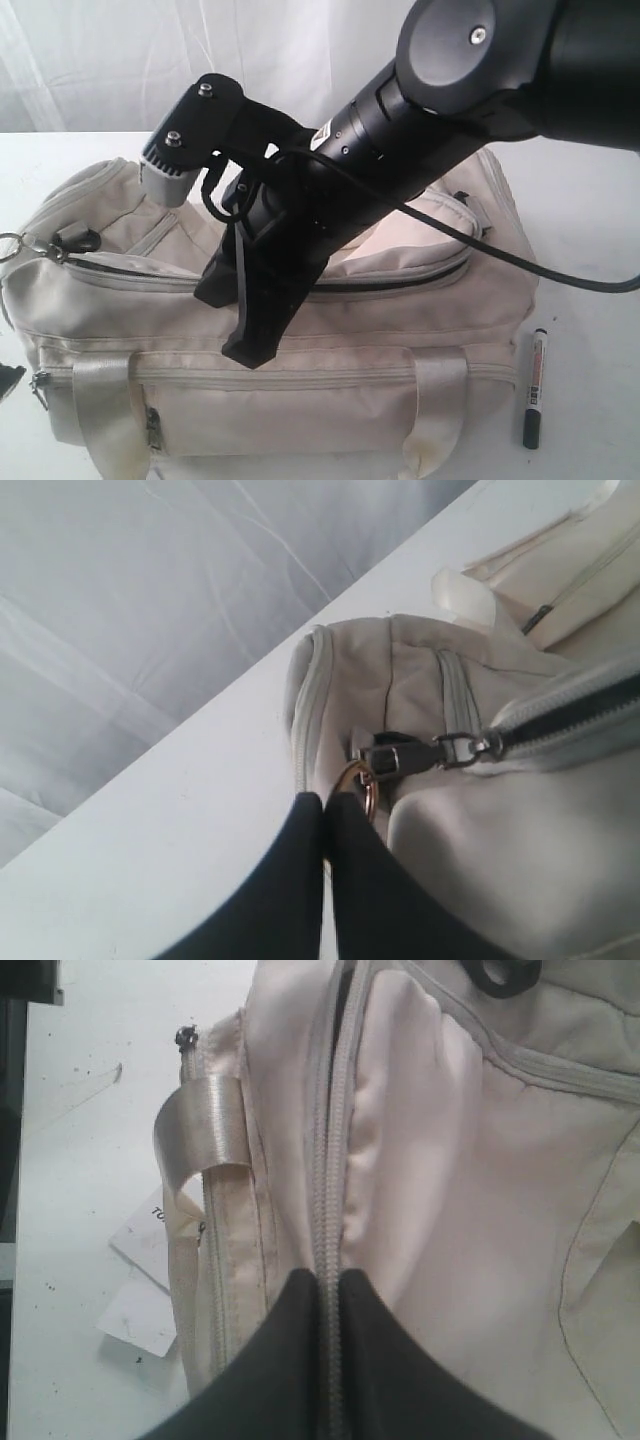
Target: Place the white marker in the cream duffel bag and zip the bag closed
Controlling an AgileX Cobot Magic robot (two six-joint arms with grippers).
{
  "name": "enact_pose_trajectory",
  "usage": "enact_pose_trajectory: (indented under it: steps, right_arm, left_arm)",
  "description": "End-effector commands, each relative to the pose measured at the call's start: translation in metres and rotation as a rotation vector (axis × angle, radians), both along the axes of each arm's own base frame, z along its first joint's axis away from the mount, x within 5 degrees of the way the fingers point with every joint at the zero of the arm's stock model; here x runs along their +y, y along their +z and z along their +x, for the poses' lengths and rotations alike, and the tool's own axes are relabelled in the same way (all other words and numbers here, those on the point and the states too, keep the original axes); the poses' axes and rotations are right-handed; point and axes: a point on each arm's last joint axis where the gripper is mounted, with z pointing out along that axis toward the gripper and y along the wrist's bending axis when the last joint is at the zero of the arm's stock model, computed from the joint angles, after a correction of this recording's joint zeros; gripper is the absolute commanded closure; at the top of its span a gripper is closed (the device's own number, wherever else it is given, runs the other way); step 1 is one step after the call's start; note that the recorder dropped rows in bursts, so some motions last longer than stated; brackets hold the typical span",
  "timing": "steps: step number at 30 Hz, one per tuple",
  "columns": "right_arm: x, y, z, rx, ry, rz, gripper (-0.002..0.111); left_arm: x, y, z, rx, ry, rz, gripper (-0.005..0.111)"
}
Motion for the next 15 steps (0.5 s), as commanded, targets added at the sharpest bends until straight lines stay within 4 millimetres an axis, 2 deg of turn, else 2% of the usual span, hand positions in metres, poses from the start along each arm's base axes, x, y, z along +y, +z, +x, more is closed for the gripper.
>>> enact_pose_trajectory:
  steps: [1, 4, 7, 11, 15]
  right_arm:
    - [-0.002, 0.005, -0.002, -0.006, -0.003, 0.010, 0.104]
    - [-0.001, 0.006, -0.001, -0.004, -0.013, 0.027, 0.104]
    - [0.001, 0.007, -0.003, 0.018, -0.016, 0.047, 0.104]
    - [0.001, 0.007, -0.005, 0.045, -0.006, 0.051, 0.100]
    - [0.002, 0.008, -0.006, 0.053, -0.011, 0.067, 0.086]
  left_arm:
    - [0.002, 0.004, 0.001, -0.053, 0.013, -0.030, 0.107]
    - [0.002, 0.006, 0.001, -0.069, 0.006, -0.028, 0.107]
    - [-0.008, 0.005, 0.000, -0.030, -0.088, -0.075, 0.105]
    - [-0.020, 0.008, -0.002, 0.020, -0.195, -0.149, 0.084]
    - [-0.024, 0.019, -0.001, 0.003, -0.213, -0.182, 0.062]
